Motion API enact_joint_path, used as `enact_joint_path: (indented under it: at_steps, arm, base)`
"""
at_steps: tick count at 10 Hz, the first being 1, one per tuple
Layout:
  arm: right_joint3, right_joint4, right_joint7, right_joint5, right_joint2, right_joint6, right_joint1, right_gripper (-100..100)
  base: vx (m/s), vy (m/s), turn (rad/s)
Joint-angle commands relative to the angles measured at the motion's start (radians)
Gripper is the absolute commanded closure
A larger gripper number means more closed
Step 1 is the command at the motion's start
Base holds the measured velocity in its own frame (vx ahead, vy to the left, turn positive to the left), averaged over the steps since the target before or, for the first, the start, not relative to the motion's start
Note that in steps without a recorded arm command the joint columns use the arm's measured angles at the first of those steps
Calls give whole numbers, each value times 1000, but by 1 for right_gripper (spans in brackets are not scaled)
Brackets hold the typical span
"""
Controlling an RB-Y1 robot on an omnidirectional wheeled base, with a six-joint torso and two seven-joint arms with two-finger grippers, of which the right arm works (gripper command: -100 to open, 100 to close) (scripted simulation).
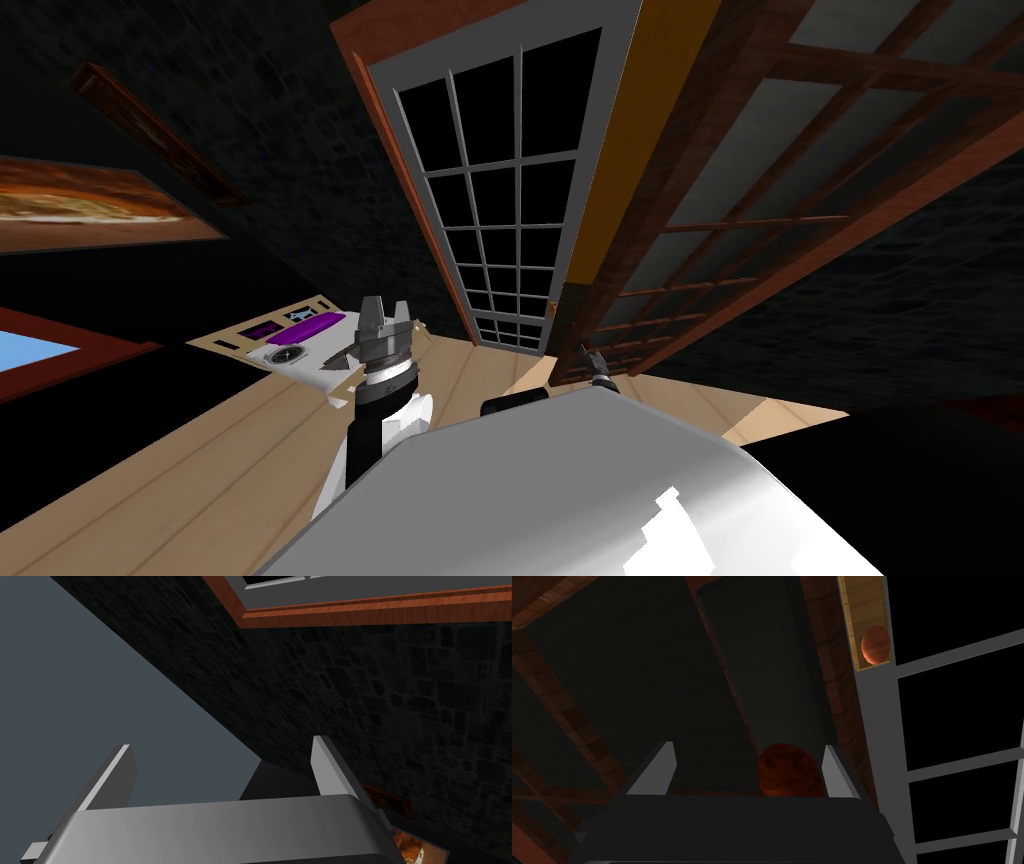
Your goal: Pull the door open
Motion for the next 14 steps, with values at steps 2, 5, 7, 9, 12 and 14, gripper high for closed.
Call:
enact_joint_path:
  at_steps: [2,5,7,9,12,14]
  arm:
    - [4,15,-62,-20,-15,3,-1,100]
    - [23,18,-138,-39,-21,2,-9,100]
    - [37,20,-195,-53,-24,1,-16,100]
    - [51,23,-251,-68,-28,0,-22,100]
    - [67,26,-320,-84,-33,-1,-29,100]
    - [75,27,-354,-92,-35,-2,-33,100]
  base:
    - [-46,-12,41]
    - [-53,-14,47]
    - [-53,-17,53]
    - [-52,-15,53]
    - [-42,-14,38]
    - [-34,-7,50]
